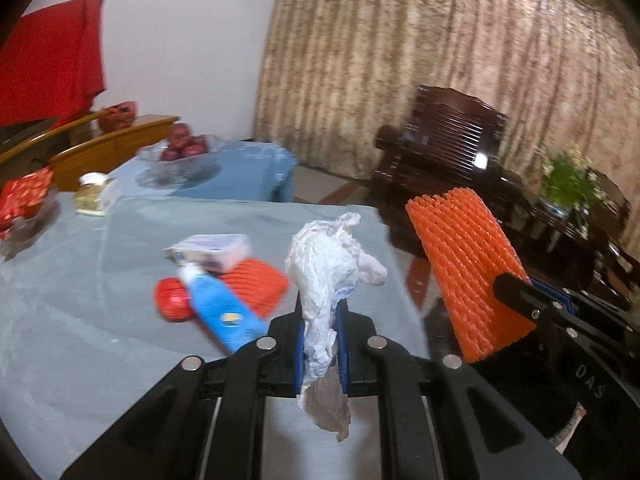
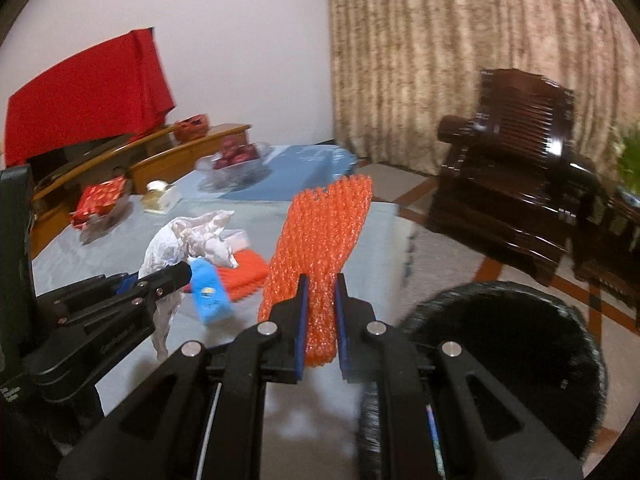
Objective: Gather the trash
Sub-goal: 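Carry the tissue and orange net sleeve over the bin and release both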
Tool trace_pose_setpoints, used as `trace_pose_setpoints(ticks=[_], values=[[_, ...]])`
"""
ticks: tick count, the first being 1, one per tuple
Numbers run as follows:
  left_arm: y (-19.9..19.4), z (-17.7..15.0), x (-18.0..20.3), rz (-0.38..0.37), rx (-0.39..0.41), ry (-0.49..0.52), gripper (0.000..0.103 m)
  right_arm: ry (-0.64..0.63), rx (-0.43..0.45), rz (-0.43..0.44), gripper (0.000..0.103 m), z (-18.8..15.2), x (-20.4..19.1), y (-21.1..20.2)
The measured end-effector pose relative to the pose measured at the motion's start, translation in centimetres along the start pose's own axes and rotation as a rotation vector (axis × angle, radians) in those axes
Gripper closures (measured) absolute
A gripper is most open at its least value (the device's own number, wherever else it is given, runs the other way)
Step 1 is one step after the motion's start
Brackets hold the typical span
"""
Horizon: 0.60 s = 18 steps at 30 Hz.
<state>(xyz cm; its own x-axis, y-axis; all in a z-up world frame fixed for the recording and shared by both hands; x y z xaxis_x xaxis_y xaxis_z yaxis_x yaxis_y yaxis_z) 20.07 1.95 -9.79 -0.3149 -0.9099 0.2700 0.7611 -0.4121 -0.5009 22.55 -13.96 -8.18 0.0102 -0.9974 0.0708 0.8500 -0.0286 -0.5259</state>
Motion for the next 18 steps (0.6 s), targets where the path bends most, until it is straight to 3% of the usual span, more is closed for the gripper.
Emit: trace_pose_setpoints(ticks=[18], values=[[7.7,-1.4,13.6,-0.206,-0.092,0.132,0.09,0.106,-0.038,-0.23,0.092,-4.5,14.7,-0.8]])
Point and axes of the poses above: each gripper's, at about its wrist camera, not at the fingertips, and y roughly the way its jaws point, x to its right, z to its top, the point moved 7 cm from there along y, roughly the way its jaws point, and after that the axes turned 14 degrees about -z, right-handed, at the moved point
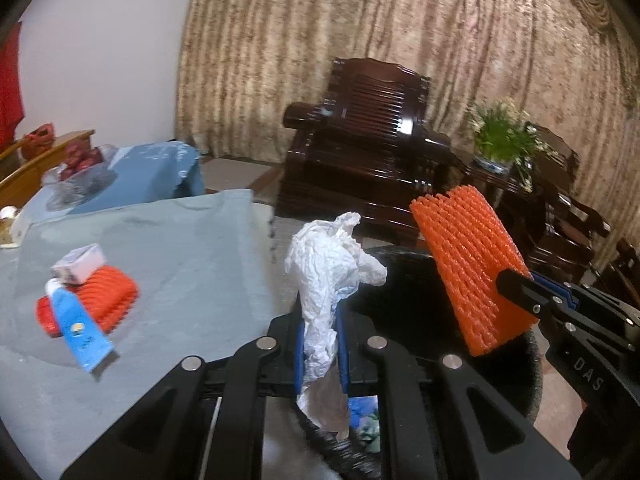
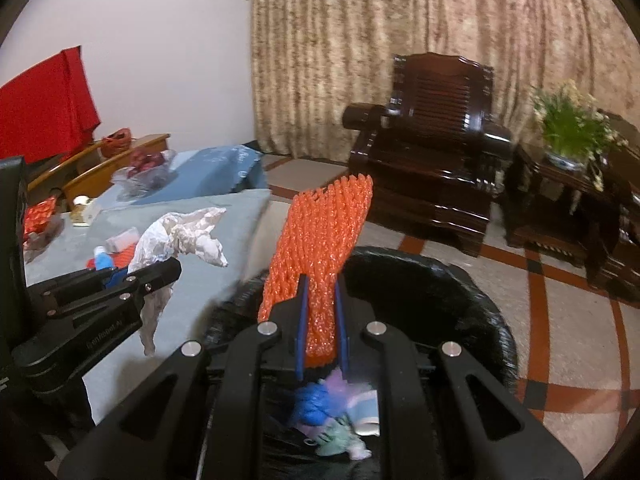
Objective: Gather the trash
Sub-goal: 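Carry the tissue and orange net sleeve over the bin and release both, then move both open tools back over the table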
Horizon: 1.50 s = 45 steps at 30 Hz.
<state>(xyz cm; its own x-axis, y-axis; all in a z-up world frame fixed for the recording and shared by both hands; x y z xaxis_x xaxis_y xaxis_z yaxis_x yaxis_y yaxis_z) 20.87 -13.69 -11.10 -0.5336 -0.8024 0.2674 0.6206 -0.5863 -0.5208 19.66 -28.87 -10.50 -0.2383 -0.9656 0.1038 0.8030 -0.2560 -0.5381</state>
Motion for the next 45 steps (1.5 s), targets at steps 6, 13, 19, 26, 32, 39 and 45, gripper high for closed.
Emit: trace_pose_setpoints(ticks=[6,13,19,26,32,39,45], values=[[2.7,-0.3,2.6,-0.048,-0.035,0.033,0.09,0.019,-0.037,-0.043,0.092,-1.6,2.8,1.5],[5.2,-0.8,4.2,-0.076,-0.071,0.061,0.09,0.033,-0.079,-0.079,0.091,-3.3,4.8,3.2],[6.4,-1.4,4.7,-0.106,-0.105,0.05,0.072,0.039,-0.114,-0.122,0.073,-4.7,6.3,4.1],[5.9,-1.5,4.0,-0.157,-0.092,0.001,0.035,0.072,-0.111,-0.167,0.034,-5.3,7.4,3.9],[3.9,-1.1,2.1,-0.113,-0.057,0.005,0.027,0.081,-0.054,-0.15,0.013,-4.2,6.3,2.4],[-1.3,-0.6,-4.1,0.033,0.016,-0.033,0.018,0.05,0.003,-0.054,0.006,-1.8,1.6,0.6],[-6.7,-1.2,-11.3,0.203,0.063,-0.086,0.016,-0.011,0.022,0.056,0.006,-0.4,-4.9,-0.1]])
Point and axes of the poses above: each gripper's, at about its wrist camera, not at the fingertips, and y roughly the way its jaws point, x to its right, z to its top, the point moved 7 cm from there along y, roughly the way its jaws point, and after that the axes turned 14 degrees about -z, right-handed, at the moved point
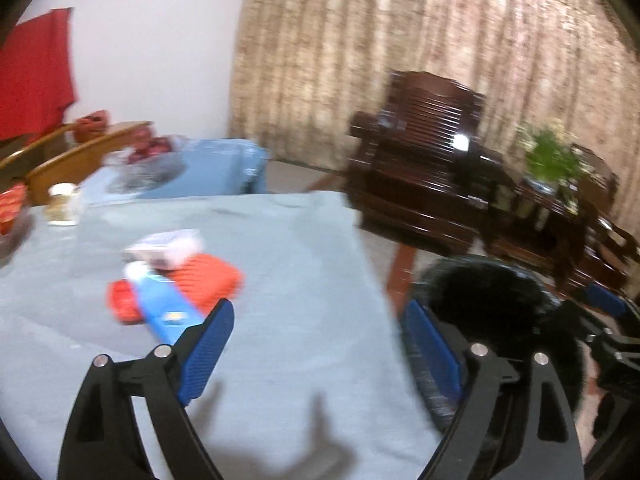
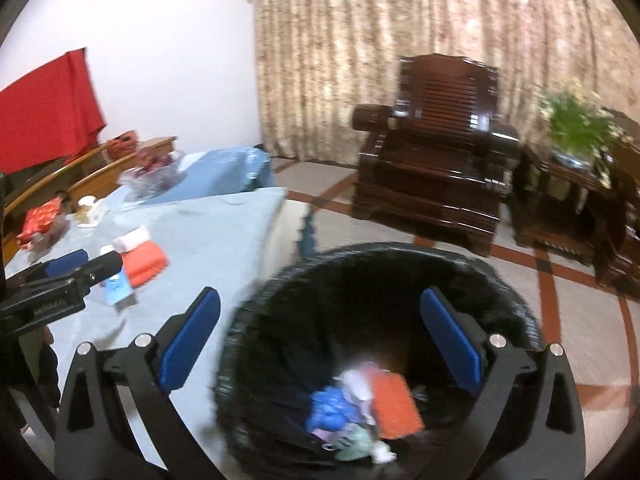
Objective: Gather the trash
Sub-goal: 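Move both open tools back over the table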
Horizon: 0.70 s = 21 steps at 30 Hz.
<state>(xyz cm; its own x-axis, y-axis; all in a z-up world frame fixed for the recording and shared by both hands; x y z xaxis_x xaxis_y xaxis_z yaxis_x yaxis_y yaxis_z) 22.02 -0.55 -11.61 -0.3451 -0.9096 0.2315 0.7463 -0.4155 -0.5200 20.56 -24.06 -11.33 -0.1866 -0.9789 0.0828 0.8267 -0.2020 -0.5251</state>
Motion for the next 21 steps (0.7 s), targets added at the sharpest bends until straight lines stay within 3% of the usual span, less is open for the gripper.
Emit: trace_pose_setpoints(ticks=[7,21], values=[[-3.4,-1.2,-8.0,0.165,0.018,-0.077,0.016,-0.052,0.019,0.095,0.006,1.2,-6.9,0.4],[-6.5,-3.4,-17.2,0.331,-0.005,-0.094,0.016,-0.161,-0.015,0.255,0.006,1.5,-20.4,4.3]])
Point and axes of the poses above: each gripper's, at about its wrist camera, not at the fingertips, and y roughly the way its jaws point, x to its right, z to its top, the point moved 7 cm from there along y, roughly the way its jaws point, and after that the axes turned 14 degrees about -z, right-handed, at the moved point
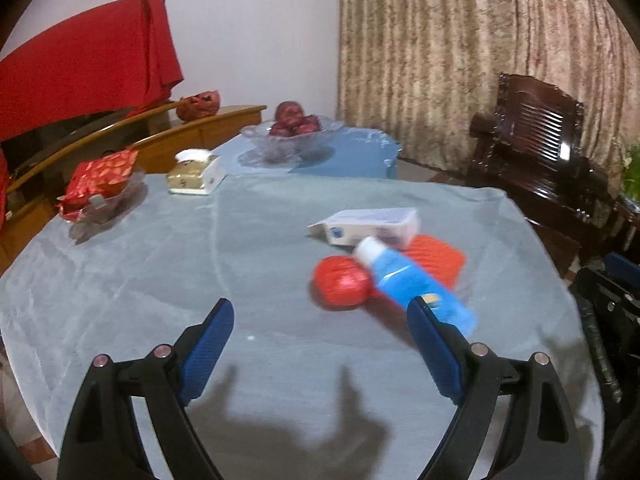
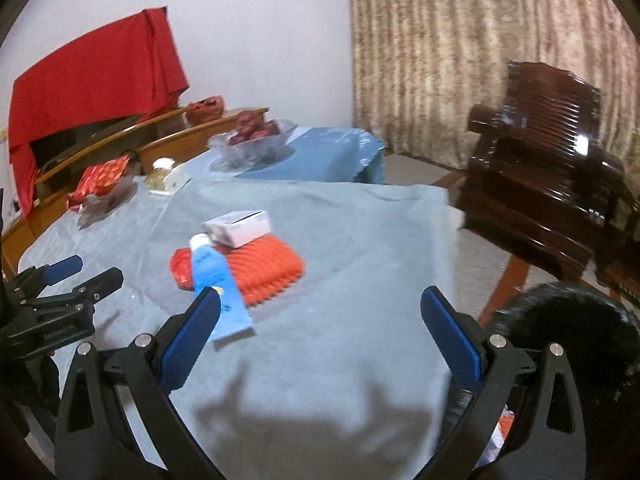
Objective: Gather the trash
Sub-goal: 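Move both open tools back over the table, then lower the right tool onto the blue tube and close on it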
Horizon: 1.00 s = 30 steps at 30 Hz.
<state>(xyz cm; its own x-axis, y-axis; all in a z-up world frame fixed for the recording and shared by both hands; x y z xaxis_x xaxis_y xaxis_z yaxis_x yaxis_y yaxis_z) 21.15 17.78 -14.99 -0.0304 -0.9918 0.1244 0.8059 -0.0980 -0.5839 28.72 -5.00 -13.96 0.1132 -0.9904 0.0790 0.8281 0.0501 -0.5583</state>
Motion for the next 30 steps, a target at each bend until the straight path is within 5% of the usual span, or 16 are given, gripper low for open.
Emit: trace_pose_setpoints(ticks=[20,30], values=[[2.8,-0.7,-8.0,0.025,-0.012,-0.097,0.017,-0.217,-0.095,0.048,0.006,-1.4,-12.8,8.7],[3.6,-1.1,-8.5,0.019,-0.022,-0.121,0.017,-0.202,-0.164,0.107,0.043,-1.8,-12.1,9.8]])
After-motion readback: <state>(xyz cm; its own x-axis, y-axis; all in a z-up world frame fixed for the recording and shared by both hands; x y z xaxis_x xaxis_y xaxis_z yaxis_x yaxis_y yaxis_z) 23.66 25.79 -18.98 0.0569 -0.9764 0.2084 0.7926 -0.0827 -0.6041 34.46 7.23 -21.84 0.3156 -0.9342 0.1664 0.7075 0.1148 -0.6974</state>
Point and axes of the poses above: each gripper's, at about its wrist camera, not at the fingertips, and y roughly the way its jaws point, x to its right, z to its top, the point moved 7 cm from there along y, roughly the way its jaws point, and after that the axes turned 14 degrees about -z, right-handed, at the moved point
